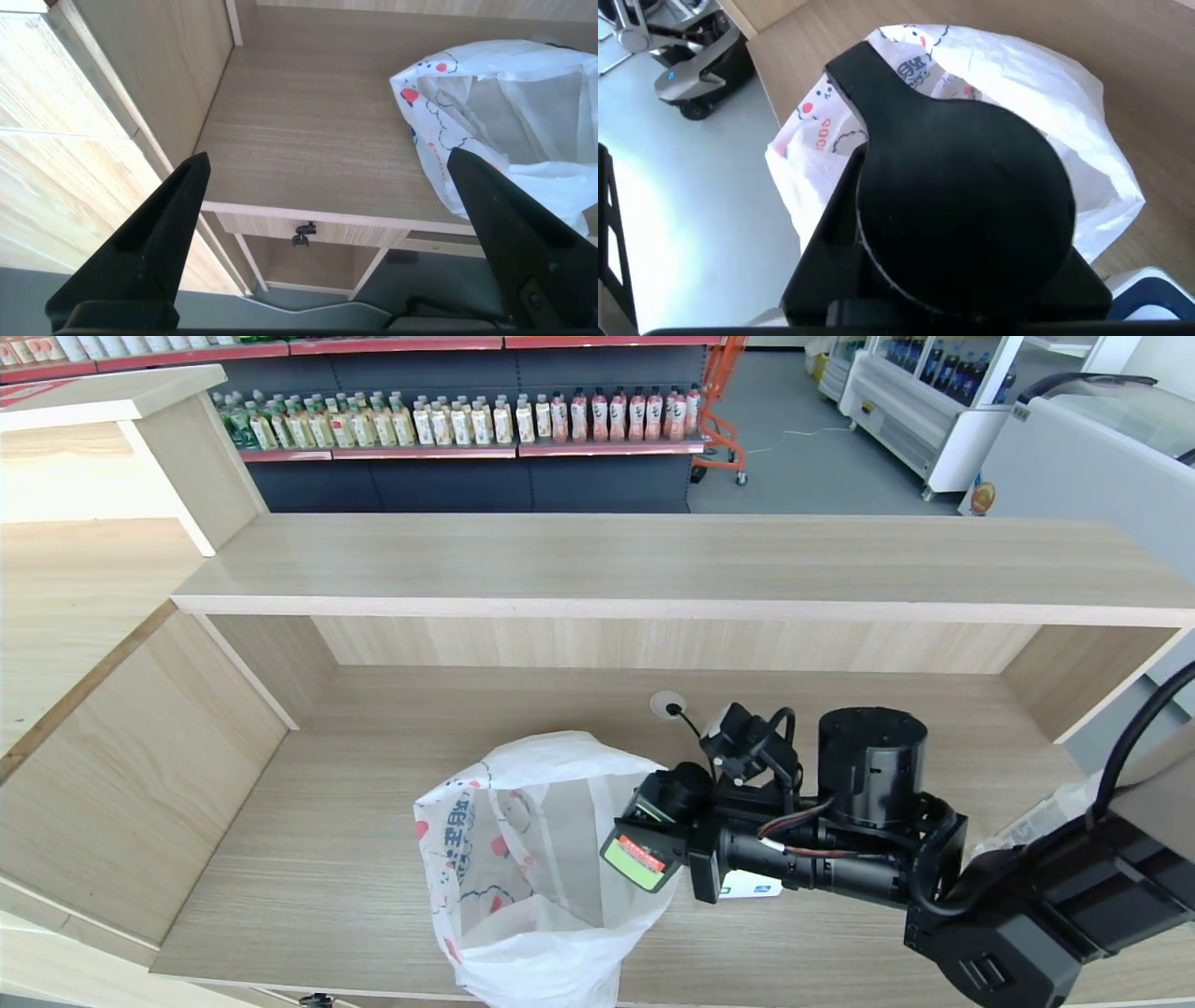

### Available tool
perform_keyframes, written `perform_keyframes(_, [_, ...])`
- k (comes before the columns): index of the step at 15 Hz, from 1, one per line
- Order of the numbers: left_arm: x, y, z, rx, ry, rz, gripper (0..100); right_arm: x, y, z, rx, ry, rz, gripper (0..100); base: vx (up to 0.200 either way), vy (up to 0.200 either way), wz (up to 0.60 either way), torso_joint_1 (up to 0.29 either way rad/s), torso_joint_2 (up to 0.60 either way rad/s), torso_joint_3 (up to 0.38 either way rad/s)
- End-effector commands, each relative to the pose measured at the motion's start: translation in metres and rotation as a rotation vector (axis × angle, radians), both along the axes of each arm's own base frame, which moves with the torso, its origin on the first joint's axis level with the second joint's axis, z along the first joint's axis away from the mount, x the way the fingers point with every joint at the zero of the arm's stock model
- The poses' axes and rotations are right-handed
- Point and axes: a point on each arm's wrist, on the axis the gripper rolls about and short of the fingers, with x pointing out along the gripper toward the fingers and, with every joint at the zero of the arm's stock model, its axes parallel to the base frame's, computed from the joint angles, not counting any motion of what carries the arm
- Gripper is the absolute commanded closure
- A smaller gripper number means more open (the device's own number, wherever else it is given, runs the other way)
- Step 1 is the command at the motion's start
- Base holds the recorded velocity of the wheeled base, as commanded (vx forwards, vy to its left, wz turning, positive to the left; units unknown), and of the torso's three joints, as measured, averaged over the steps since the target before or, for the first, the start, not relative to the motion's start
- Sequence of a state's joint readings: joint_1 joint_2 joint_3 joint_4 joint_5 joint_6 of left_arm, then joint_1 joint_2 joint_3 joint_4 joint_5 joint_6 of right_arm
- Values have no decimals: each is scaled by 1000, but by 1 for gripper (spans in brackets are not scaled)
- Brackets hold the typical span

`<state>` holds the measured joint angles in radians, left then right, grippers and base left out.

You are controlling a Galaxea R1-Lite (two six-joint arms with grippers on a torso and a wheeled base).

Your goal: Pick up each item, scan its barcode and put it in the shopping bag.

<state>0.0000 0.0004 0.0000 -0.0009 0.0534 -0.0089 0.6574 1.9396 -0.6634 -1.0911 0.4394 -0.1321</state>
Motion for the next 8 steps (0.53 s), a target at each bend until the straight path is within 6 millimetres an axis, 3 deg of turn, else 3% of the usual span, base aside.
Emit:
perform_keyframes(1, [0,0,0,0,-1,0,0,5,-3,-20,-30,46,6,100,0,0,0,0,0,0])
perform_keyframes(2, [0,0,0,0,-1,0,0,15,-8,-34,-14,52,61,100,0,0,0,0,0,0])
perform_keyframes(5, [0,0,0,0,-1,0,0,30,-13,-45,-1,61,51,100,0,0,0,0,0,0])
perform_keyframes(8, [0,0,0,0,-1,0,0,48,-1,-51,7,62,48,100,0,0,0,0,0,0])
